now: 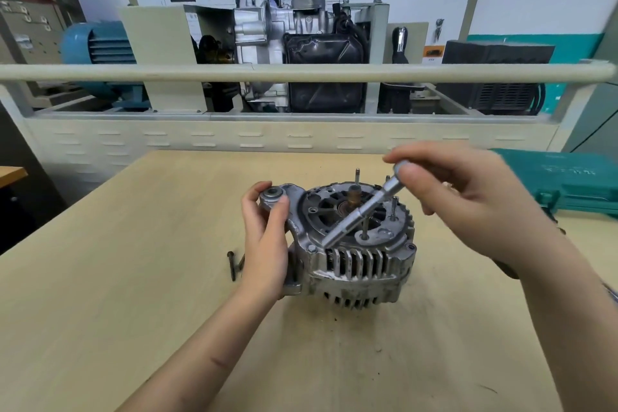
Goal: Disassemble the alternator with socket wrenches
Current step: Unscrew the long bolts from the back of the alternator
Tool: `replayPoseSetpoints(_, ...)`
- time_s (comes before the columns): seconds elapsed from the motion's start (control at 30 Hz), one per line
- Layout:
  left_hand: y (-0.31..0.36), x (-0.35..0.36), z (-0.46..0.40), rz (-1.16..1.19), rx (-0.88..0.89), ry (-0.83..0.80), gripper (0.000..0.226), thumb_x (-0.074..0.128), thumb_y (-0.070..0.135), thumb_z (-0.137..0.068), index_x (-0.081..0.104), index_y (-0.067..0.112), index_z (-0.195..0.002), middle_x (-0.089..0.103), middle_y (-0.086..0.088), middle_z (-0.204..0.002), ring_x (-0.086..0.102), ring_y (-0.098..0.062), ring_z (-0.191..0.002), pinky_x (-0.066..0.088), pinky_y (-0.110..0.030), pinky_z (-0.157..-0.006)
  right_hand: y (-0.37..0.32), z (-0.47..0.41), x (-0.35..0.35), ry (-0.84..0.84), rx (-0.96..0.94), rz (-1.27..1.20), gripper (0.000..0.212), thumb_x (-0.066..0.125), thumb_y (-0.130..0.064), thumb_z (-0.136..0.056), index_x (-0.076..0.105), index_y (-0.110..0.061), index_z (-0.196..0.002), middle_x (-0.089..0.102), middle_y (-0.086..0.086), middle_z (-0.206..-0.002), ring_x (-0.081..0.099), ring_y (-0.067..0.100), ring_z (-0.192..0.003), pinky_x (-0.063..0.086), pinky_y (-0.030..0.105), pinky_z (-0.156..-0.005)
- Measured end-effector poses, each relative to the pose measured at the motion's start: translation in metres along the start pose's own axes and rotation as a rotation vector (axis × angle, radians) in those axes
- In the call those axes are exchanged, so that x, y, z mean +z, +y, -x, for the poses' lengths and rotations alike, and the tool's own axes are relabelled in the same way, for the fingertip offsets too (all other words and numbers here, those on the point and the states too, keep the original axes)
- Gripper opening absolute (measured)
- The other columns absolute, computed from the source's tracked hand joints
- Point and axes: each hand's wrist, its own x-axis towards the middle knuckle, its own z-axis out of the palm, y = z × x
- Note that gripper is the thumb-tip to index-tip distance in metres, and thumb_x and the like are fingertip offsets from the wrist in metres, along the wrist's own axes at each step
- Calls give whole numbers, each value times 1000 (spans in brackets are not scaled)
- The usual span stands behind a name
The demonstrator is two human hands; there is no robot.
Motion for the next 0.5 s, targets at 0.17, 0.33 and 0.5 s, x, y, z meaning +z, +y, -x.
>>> replayPoseSetpoints(0.17,0,0,1,-4,18,-2,19,49,42,-77,47,55,-91,56,-8,-107,58,-27,-101,45,-43,-91,-12,-14,10,-93,-79,170,34,48,-33,-86,68,-14,-107,53,-33,-84,51,-20,-75,38,0,-70)
replayPoseSetpoints(0.33,-2,1,1,14,34,6,20,49,42,-77,45,52,-95,58,1,-100,60,-16,-93,47,-32,-80,-31,-31,11,-212,-179,314,39,45,-37,-86,67,-15,-108,64,-16,-91,52,-8,-77,39,8,-73)
replayPoseSetpoints(0.5,-2,2,5,34,66,29,24,48,39,-79,44,42,-103,58,8,-98,59,-6,-88,45,-27,-79,-42,-52,11,-380,-259,356,36,45,-34,-89,65,-13,-111,68,-6,-97,57,8,-88,41,22,-75)
